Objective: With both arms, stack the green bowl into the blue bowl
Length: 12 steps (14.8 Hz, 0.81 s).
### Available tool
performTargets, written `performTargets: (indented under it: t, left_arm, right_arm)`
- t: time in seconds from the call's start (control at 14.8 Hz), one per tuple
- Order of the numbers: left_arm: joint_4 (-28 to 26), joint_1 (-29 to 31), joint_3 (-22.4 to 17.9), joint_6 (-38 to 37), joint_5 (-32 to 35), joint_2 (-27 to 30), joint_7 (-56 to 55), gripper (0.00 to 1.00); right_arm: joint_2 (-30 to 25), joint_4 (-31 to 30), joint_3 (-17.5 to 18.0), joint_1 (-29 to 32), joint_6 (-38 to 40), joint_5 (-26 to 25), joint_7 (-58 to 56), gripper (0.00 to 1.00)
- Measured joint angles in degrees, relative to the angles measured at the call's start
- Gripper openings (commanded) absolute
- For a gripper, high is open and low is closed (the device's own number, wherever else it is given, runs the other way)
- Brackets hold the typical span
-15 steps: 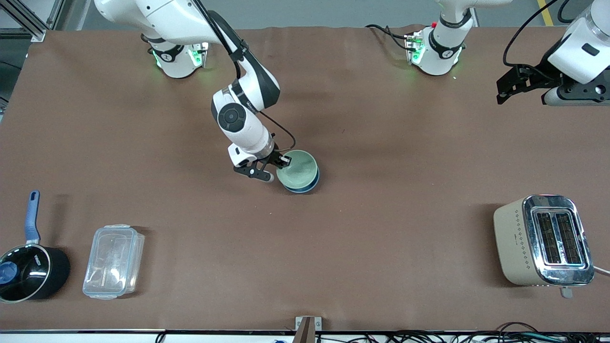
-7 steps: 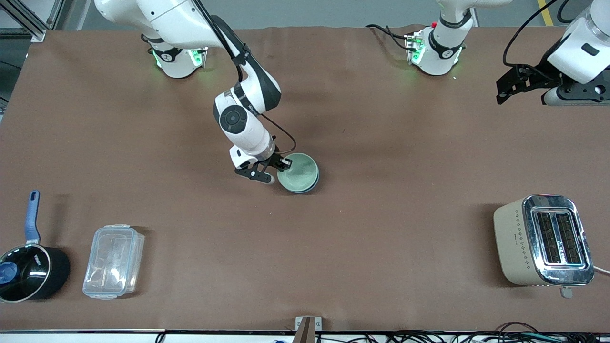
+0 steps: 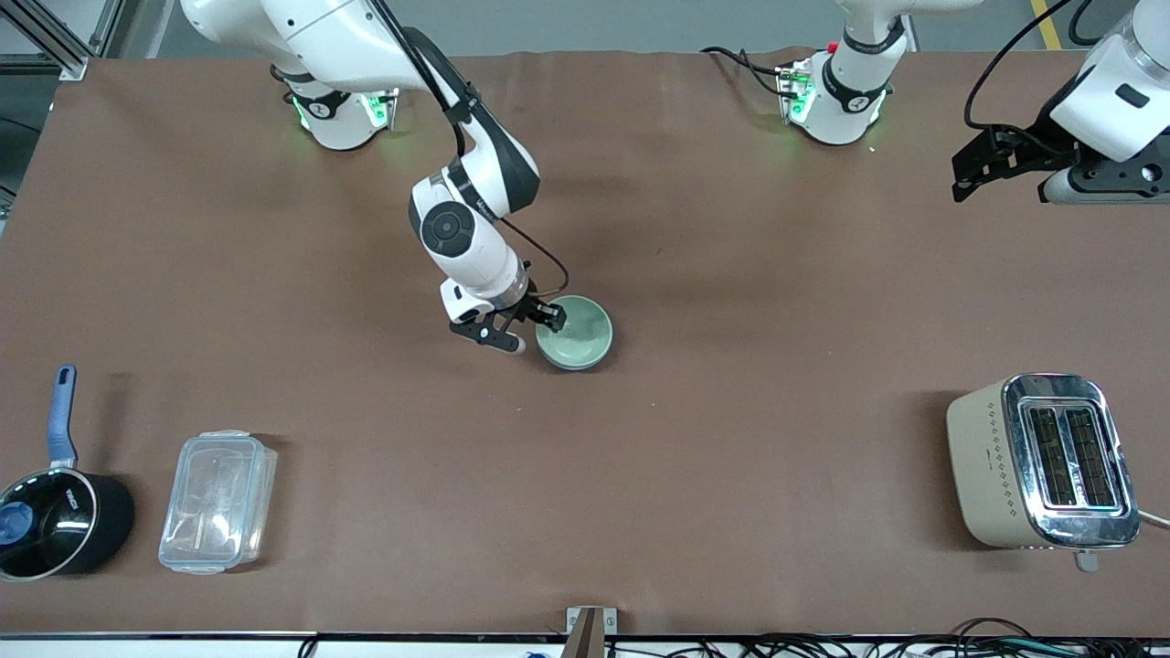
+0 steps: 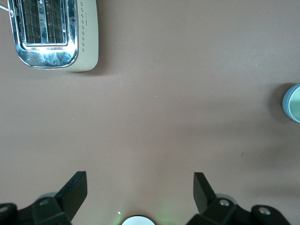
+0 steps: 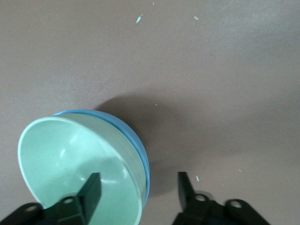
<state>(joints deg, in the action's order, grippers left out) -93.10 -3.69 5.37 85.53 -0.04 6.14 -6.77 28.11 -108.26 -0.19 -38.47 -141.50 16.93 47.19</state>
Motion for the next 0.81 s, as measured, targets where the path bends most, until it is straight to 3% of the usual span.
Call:
performTargets:
  t: [0.2, 0.34, 0.54, 0.81]
  left_arm:
    - [0.0, 0.0, 0.0, 0.1, 0.0, -0.1, 0.0, 1.0]
    - [0.0, -0.1, 0.1, 0.1, 0.0, -0.1, 0.0, 1.0]
    - [0.0, -0.1, 0.1, 0.1, 0.0, -0.1, 0.0, 1.0]
    - [0.0, -0.1, 0.1, 0.1, 0.0, -0.1, 0.0, 1.0]
  right_arm:
    - [-5.4, 1.3, -4.5, 1.2, 10.2, -7.4, -1.3, 1.0]
    - [-10.1, 1.3, -6.7, 4.9, 16.7, -9.7, -6.3, 1.0]
    - [-15.4, 1.0, -7.3, 13.2, 21.3, -11.0, -14.8, 1.0]
    - [-19.9, -1.2, -7.2, 20.9, 21.8, -13.9, -22.4, 1.0]
